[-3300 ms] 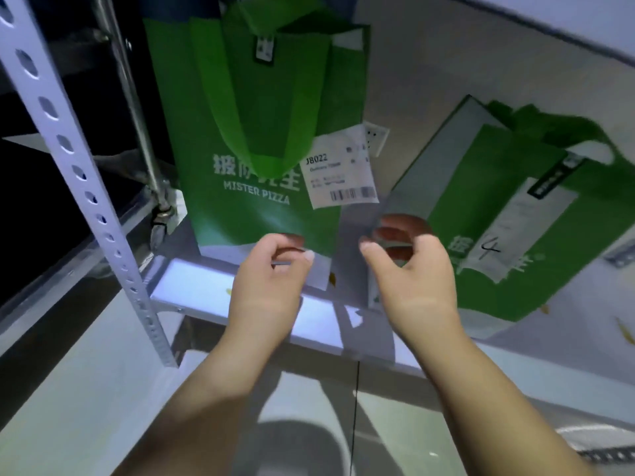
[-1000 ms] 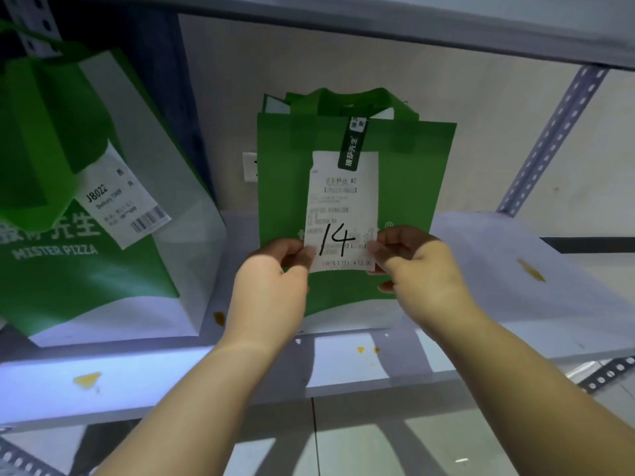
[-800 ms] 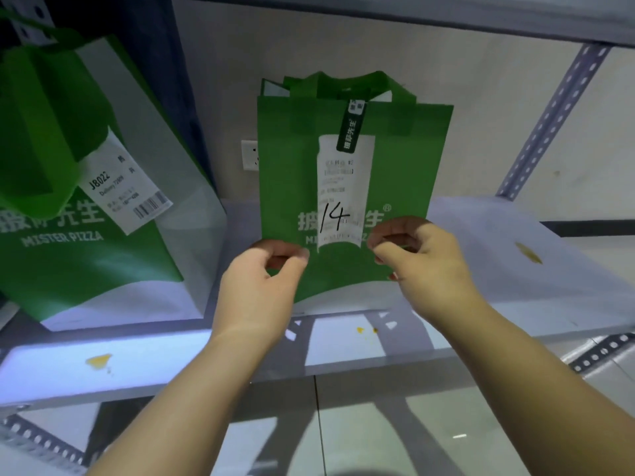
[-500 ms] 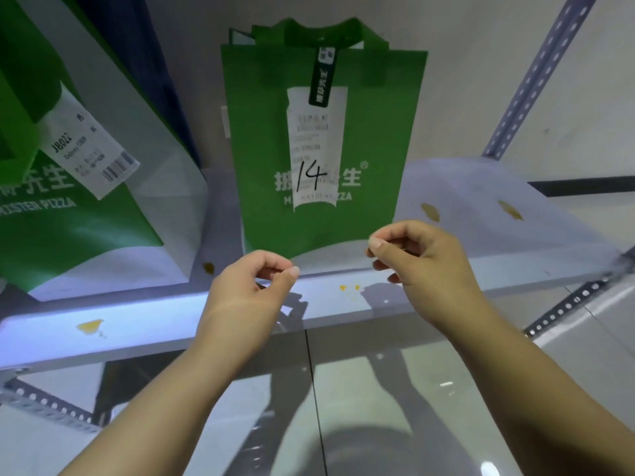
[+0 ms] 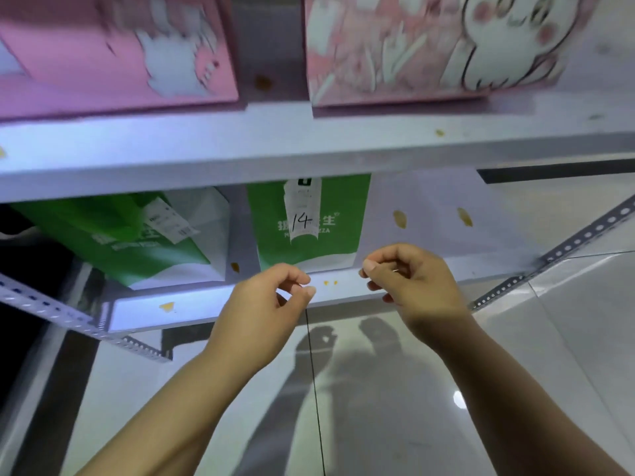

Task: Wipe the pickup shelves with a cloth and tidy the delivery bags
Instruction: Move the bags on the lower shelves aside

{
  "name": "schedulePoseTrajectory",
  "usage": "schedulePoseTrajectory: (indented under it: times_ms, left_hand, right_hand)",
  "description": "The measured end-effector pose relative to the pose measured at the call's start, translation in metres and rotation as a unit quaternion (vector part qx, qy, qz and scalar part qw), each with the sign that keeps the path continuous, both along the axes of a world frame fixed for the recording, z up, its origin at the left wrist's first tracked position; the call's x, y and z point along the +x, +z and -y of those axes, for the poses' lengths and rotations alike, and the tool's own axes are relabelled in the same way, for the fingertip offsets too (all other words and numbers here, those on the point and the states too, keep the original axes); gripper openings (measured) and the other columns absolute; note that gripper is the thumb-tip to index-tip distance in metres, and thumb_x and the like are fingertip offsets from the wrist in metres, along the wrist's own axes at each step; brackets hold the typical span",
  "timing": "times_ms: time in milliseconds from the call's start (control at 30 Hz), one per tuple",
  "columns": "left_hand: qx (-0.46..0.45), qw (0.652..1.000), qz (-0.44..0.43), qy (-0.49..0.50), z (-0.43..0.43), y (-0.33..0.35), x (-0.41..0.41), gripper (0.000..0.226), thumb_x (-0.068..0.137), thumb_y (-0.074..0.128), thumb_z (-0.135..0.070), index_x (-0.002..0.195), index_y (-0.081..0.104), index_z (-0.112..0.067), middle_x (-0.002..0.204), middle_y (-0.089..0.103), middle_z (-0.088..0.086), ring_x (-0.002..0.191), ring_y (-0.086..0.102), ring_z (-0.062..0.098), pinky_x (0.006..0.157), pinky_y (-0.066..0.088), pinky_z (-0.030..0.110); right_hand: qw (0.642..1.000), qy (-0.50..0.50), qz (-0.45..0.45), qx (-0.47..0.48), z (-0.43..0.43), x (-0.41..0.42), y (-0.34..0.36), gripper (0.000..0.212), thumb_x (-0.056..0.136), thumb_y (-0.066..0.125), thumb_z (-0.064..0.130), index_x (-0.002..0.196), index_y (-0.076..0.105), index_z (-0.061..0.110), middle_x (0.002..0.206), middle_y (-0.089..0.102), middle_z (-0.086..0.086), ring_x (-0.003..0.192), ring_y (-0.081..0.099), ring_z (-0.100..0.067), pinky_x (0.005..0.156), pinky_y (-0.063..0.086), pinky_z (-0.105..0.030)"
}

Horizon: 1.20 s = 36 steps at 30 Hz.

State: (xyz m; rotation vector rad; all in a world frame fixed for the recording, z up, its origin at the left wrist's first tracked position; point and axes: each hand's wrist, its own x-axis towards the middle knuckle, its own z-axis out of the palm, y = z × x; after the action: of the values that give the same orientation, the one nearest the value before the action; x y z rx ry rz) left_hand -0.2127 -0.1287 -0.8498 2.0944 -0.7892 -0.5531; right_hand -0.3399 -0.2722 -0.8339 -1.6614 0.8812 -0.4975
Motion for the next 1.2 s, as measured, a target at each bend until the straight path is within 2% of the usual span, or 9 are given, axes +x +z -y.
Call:
schedulePoseTrajectory:
  times_ms: [167, 367, 567, 633, 733, 833, 967, 1100, 1200]
  left_hand:
    - [0.007, 1.000, 0.017, 0.003, -0.012, 0.107, -0.024, 0.006, 0.082, 0.062, -0.038, 0.077, 0.061, -0.036, 0.075, 0.060, -0.026, 0.065, 0.054, -0.005, 0.051, 0.034, 0.021]
    - [-0.031, 0.999, 0.006, 0.010, -0.017, 0.235, -0.054, 0.004, 0.083, 0.063, -0.035, 0.079, 0.062, -0.035, 0.075, 0.062, -0.018, 0.067, 0.054, -0.002, 0.053, 0.041, 0.012]
    - [-0.103, 0.993, 0.000, 0.056, -0.010, 0.351, -0.086, 0.004, 0.082, 0.065, -0.030, 0.078, 0.065, -0.032, 0.075, 0.065, -0.013, 0.064, 0.056, 0.004, 0.059, 0.047, 0.018]
    - [-0.140, 0.988, -0.013, 0.069, -0.006, 0.384, -0.096, 0.003, 0.082, 0.066, -0.030, 0.079, 0.066, -0.031, 0.076, 0.066, -0.012, 0.068, 0.061, 0.012, 0.062, 0.049, 0.024]
    - [-0.164, 0.985, -0.011, 0.057, -0.002, 0.422, -0.108, 0.001, 0.083, 0.065, -0.032, 0.082, 0.066, -0.032, 0.080, 0.067, -0.012, 0.075, 0.064, 0.014, 0.065, 0.053, 0.030]
    - [-0.203, 0.978, -0.019, 0.045, 0.003, 0.452, -0.114, 0.003, 0.083, 0.064, -0.030, 0.081, 0.066, -0.031, 0.078, 0.068, -0.014, 0.074, 0.064, 0.007, 0.062, 0.051, 0.020]
    - [-0.243, 0.969, -0.047, 0.026, 0.015, 0.480, -0.114, 0.008, 0.083, 0.065, -0.026, 0.078, 0.066, -0.032, 0.078, 0.069, -0.007, 0.068, 0.063, 0.006, 0.055, 0.046, 0.012]
    - [-0.265, 0.963, -0.049, 0.002, 0.029, 0.502, -0.112, 0.006, 0.083, 0.065, -0.028, 0.078, 0.066, -0.032, 0.076, 0.069, -0.011, 0.069, 0.061, 0.004, 0.057, 0.046, 0.013]
    - [-0.267, 0.962, -0.049, -0.026, 0.044, 0.514, -0.112, 0.003, 0.083, 0.065, -0.029, 0.081, 0.067, -0.030, 0.079, 0.070, -0.008, 0.073, 0.063, 0.011, 0.061, 0.050, 0.021]
  right_hand:
    - [0.999, 0.034, 0.022, 0.026, -0.020, -0.019, 0.102, 0.005, 0.077, 0.067, 0.021, 0.073, 0.066, 0.018, 0.075, 0.070, -0.009, 0.066, 0.063, -0.013, 0.057, 0.047, -0.016]
    - [0.997, 0.027, 0.041, 0.066, -0.030, -0.043, 0.228, 0.012, 0.083, 0.064, 0.014, 0.074, 0.064, 0.021, 0.076, 0.070, -0.007, 0.066, 0.062, -0.011, 0.058, 0.047, -0.021]
    - [0.995, 0.020, 0.076, 0.063, -0.031, -0.070, 0.344, 0.007, 0.085, 0.063, 0.019, 0.079, 0.065, 0.022, 0.080, 0.072, -0.002, 0.070, 0.066, -0.010, 0.057, 0.051, -0.018]
    - [0.995, 0.019, 0.088, 0.049, -0.029, -0.080, 0.375, 0.003, 0.085, 0.063, 0.021, 0.083, 0.065, 0.021, 0.083, 0.073, -0.002, 0.072, 0.067, -0.011, 0.060, 0.052, -0.021]
    - [0.995, 0.015, 0.096, 0.023, -0.026, -0.095, 0.412, 0.004, 0.086, 0.063, 0.020, 0.083, 0.065, 0.022, 0.083, 0.073, -0.001, 0.073, 0.067, -0.012, 0.063, 0.052, -0.025]
    - [0.994, -0.002, 0.111, 0.002, -0.020, -0.104, 0.444, 0.007, 0.087, 0.062, 0.017, 0.081, 0.065, 0.021, 0.080, 0.073, 0.000, 0.073, 0.067, -0.013, 0.061, 0.052, -0.024]
    - [0.991, -0.031, 0.130, -0.024, -0.012, -0.112, 0.477, 0.007, 0.087, 0.062, 0.016, 0.082, 0.065, 0.019, 0.077, 0.073, 0.002, 0.070, 0.066, -0.012, 0.058, 0.051, -0.021]
    - [0.987, -0.058, 0.144, -0.048, -0.004, -0.120, 0.503, 0.008, 0.088, 0.061, 0.014, 0.083, 0.065, 0.018, 0.077, 0.072, 0.001, 0.071, 0.066, -0.014, 0.059, 0.051, -0.022]
    - [0.981, -0.083, 0.159, -0.069, 0.006, -0.130, 0.514, 0.009, 0.088, 0.061, 0.015, 0.082, 0.065, 0.020, 0.079, 0.073, 0.001, 0.073, 0.066, -0.014, 0.062, 0.051, -0.024]
